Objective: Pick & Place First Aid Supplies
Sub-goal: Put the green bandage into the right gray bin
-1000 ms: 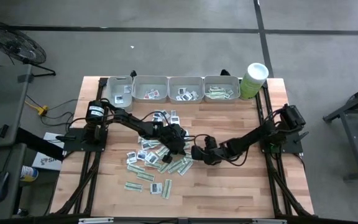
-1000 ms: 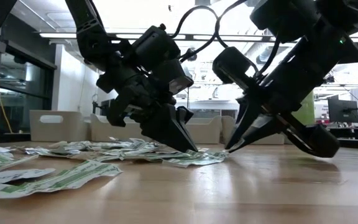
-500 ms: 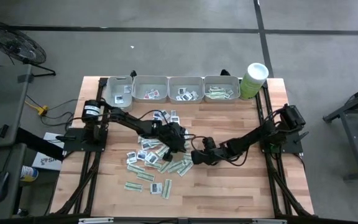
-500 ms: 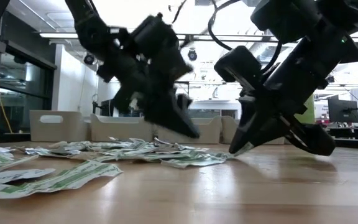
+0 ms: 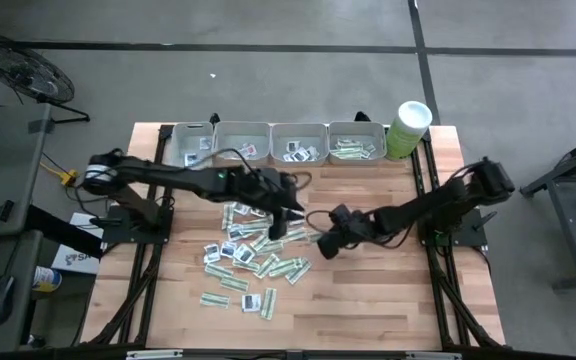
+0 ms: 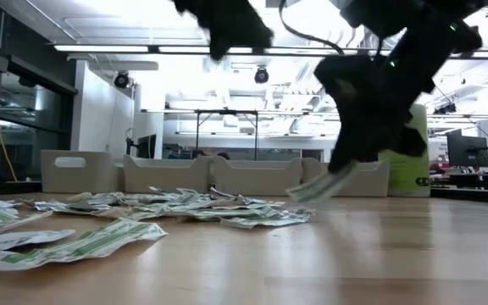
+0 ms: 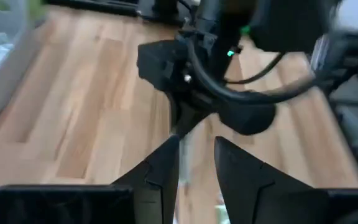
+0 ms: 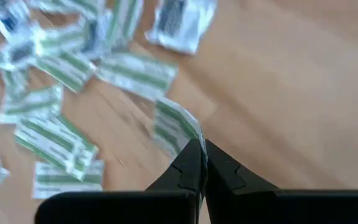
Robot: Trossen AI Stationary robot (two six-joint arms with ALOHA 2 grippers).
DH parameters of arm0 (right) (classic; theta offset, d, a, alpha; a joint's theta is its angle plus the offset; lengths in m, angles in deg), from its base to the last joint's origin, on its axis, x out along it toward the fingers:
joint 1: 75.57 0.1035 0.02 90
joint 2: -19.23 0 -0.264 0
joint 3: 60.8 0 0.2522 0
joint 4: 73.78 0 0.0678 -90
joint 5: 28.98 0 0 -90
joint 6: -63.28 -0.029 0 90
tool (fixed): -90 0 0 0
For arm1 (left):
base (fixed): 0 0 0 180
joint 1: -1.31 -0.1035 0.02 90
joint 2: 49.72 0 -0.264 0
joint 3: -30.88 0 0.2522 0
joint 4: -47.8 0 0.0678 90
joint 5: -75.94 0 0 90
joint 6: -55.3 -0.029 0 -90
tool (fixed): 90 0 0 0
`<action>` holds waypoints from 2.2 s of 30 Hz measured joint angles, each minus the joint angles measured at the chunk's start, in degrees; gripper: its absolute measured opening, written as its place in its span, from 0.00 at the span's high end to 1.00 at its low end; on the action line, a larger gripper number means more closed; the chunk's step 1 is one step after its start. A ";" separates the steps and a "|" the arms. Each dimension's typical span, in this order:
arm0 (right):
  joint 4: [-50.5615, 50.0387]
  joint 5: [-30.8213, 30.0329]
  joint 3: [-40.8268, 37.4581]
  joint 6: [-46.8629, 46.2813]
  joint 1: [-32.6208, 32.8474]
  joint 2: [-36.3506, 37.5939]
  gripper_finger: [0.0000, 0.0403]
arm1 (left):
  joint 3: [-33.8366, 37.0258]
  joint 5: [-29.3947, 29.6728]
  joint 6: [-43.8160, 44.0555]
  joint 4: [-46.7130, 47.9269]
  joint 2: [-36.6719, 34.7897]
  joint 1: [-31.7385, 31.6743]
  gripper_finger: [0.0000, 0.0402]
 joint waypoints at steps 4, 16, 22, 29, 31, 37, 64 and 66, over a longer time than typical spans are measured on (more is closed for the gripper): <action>-3.96 0.59 0.04 6.45 -3.77 5.58 1.00 | -4.19 3.58 0.01 7.14 -4.38 0.06 0.75; -9.35 -2.82 0.04 17.58 -17.33 21.14 1.00 | -6.94 22.81 -9.94 26.75 -14.94 -0.02 0.75; -10.47 -6.73 0.07 17.44 -24.80 25.00 1.00 | -6.89 23.37 -15.52 33.07 -17.76 -1.68 0.75; -10.51 -6.47 0.05 18.20 -35.52 23.96 1.00 | -5.47 11.67 -20.04 34.75 -19.18 -10.02 0.75; -10.08 -5.79 0.07 18.99 -38.42 23.72 1.00 | -4.22 7.55 -21.12 34.70 -19.51 -12.95 0.75; -10.15 -0.48 0.07 21.68 -46.43 22.26 1.00 | 0.87 -3.60 -21.06 30.02 -20.53 -19.76 0.75; 5.62 3.43 0.09 26.04 -50.49 4.00 0.83 | 12.12 -10.36 4.07 2.61 -19.04 -19.82 0.75; 6.41 4.00 0.09 26.56 -50.79 4.00 0.77 | 12.21 -10.33 5.15 3.55 -18.49 -19.72 0.75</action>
